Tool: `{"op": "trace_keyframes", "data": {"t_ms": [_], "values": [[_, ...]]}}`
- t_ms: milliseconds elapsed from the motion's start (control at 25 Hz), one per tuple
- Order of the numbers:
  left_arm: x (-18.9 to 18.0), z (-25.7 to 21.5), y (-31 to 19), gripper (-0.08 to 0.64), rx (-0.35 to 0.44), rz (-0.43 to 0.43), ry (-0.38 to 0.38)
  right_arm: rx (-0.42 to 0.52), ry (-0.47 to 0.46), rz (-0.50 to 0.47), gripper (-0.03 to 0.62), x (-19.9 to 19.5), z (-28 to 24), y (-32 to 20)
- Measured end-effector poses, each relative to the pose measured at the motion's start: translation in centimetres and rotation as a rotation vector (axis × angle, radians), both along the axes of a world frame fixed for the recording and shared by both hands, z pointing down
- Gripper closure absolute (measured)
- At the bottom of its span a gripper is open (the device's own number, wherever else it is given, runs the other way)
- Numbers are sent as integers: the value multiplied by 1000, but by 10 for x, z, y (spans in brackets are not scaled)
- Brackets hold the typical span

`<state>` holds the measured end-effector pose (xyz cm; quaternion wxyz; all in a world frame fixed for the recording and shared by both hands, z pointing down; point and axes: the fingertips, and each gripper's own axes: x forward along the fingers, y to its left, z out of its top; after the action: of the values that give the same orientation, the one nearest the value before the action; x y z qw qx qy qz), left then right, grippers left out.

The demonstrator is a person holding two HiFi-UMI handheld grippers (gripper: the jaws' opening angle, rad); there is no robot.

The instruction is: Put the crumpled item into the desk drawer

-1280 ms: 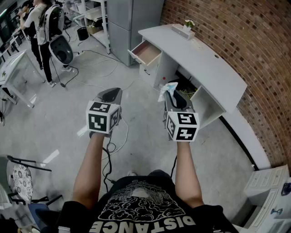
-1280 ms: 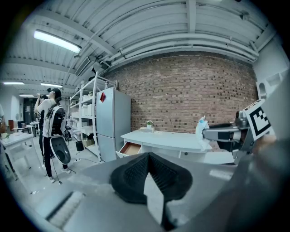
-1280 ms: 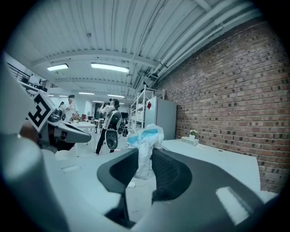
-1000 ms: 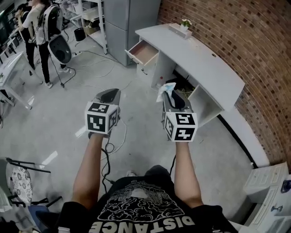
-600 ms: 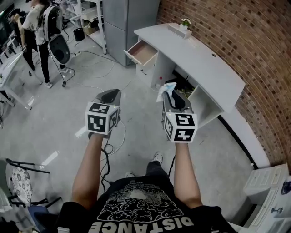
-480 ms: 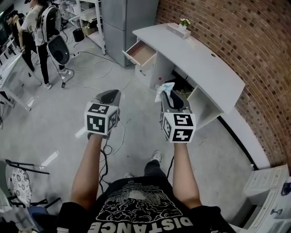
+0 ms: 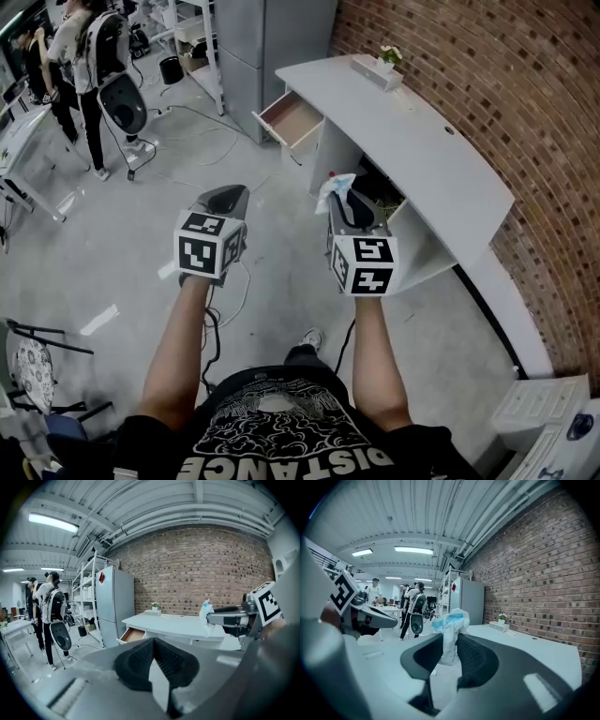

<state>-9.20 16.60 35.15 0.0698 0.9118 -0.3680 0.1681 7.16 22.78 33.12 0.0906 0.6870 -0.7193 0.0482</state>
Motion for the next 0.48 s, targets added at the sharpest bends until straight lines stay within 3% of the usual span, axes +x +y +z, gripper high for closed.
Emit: {"op": "trace_keyframes", "data": {"t_ms": [480], "values": [[78, -4, -51, 560, -6, -40, -4, -20, -2, -66, 495, 74, 1, -58]]}}
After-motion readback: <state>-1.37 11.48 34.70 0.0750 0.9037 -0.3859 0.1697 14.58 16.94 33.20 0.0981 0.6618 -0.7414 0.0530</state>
